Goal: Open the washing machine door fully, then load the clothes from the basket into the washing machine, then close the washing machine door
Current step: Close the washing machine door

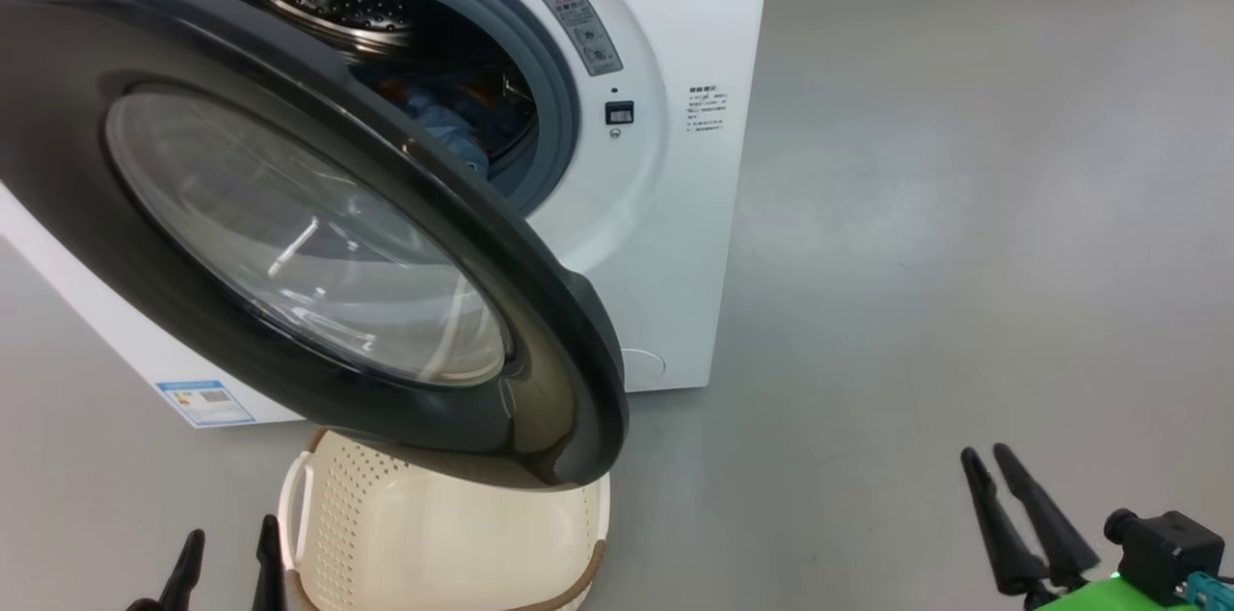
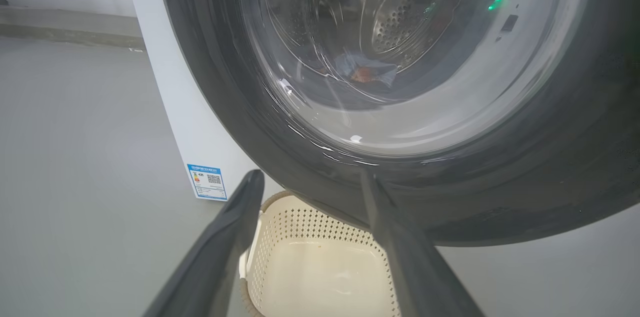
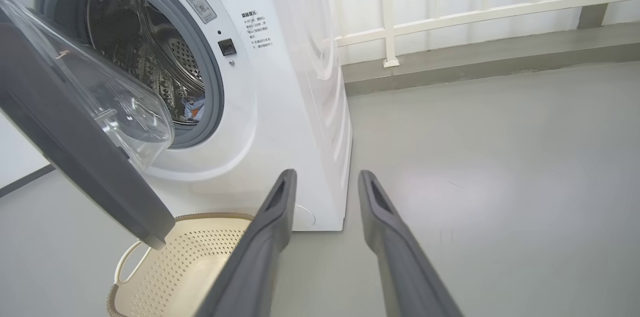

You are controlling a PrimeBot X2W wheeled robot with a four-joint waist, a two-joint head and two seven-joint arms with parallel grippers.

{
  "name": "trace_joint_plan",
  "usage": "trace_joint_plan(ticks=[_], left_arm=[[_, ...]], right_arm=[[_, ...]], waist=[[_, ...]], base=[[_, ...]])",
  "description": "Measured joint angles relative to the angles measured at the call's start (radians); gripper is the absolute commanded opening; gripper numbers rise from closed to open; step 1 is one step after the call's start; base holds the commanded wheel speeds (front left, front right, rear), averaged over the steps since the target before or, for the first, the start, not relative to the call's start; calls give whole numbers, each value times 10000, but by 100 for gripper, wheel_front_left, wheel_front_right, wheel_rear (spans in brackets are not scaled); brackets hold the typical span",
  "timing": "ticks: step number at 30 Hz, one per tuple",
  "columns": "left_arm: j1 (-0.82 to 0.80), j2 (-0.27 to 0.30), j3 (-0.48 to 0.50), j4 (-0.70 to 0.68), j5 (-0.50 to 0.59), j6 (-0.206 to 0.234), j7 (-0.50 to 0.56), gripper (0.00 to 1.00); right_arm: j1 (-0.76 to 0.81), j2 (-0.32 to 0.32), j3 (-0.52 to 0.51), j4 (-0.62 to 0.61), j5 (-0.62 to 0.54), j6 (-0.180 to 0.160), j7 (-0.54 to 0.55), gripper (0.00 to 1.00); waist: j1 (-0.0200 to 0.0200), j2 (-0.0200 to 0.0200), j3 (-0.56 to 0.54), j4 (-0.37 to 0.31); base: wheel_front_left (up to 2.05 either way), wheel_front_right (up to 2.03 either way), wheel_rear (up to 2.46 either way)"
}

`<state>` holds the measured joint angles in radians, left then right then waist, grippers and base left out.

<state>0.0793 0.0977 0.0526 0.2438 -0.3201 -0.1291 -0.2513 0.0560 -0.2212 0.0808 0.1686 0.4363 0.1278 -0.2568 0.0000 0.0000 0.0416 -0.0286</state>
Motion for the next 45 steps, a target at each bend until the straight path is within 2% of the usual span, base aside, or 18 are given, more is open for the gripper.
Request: trace_joint_plan(ticks=[11, 17, 29, 33, 39, 45], left_arm=[[-5, -178, 17, -322, -4, 0, 0, 100], [-1, -224, 35, -495, -2, 0, 0, 100], [-1, -301, -69, -736, -4, 0, 0, 100], [-2, -341, -105, -779, -4, 0, 0, 100], [12, -355, -244, -811, -4, 0, 0, 100], [68, -362, -274, -811, -17, 0, 0, 100]], right_arm=[[-1319, 48, 604, -671, 155, 0, -2, 0], [-2608, 163, 1177, -1593, 151, 0, -2, 0], [-3765, 176, 3080, -3494, 63, 0, -4, 0], [-3842, 219, 3795, -3446, 77, 0, -4, 0], [-3753, 343, 4895, -2652, 548, 0, -4, 0], [-3417, 407, 5559, -1927, 934, 0, -2, 0]], waist=[[0, 0, -126, 353], [1, 1, -204, 498], [0, 0, -279, 1062], [0, 0, -238, 1248], [0, 0, -277, 1512], [0, 0, -329, 1735]], base=[[0, 0, 0], [0, 0, 0], [0, 0, 0], [0, 0, 0], [0, 0, 0], [0, 0, 0]])
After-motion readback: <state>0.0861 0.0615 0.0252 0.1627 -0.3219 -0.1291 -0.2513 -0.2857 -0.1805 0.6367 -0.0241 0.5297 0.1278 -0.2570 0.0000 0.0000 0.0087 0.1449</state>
